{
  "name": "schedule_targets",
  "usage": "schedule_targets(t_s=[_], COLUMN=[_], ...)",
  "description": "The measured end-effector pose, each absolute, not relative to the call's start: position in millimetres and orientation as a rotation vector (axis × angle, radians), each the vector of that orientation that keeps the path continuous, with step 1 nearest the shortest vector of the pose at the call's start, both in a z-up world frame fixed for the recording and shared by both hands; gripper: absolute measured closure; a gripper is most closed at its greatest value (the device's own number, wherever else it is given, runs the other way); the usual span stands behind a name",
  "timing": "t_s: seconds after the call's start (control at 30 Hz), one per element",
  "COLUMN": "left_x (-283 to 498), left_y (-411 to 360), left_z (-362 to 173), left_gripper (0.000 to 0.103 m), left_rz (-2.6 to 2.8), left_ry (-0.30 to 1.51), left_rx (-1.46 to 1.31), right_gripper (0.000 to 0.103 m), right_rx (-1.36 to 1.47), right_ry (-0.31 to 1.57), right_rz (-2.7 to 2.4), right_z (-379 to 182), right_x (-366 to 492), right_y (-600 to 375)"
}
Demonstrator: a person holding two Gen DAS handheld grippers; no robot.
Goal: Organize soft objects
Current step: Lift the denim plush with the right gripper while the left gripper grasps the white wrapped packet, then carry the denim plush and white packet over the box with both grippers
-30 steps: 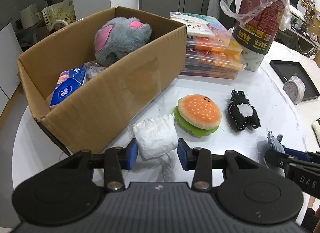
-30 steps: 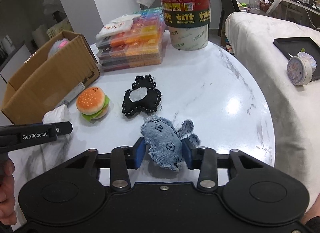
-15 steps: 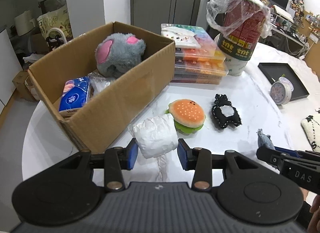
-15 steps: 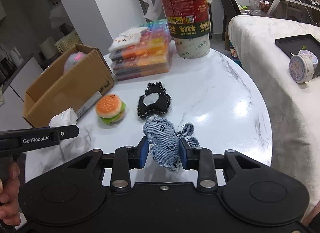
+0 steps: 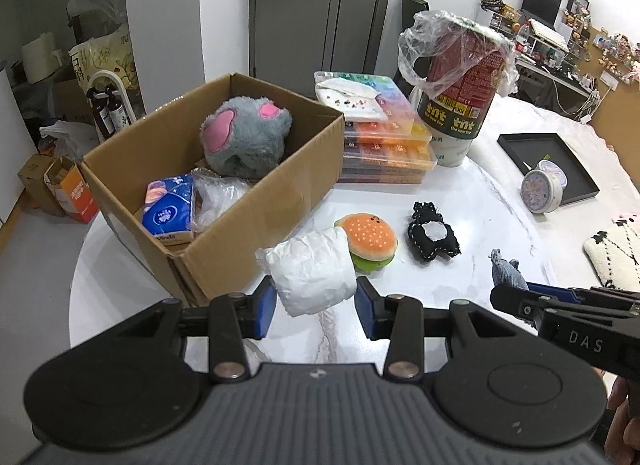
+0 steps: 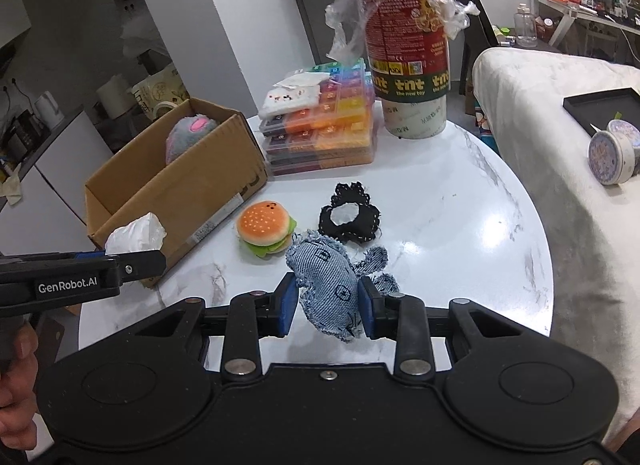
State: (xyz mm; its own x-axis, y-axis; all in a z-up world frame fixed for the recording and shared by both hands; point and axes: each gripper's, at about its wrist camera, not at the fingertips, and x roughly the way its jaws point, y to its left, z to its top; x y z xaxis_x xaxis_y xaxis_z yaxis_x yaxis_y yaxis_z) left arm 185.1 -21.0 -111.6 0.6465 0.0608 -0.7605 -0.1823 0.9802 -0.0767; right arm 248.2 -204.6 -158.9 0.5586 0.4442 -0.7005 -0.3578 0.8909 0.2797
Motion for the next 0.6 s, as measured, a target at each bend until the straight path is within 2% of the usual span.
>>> schedule_targets(t_s=[0.6], left_x=[163.4], left_y=[-4.1], left_z=[-76.4], left_gripper=[0.062], left_rz=[0.109], left_ry=[0.800], left_rx=[-0.134], right_gripper=[0.071], right_rx=[0.091], right_ry=[0.771], right_rz=[0.465], right_z=[-107.6], right_x=[239.4], right_y=[-196.2])
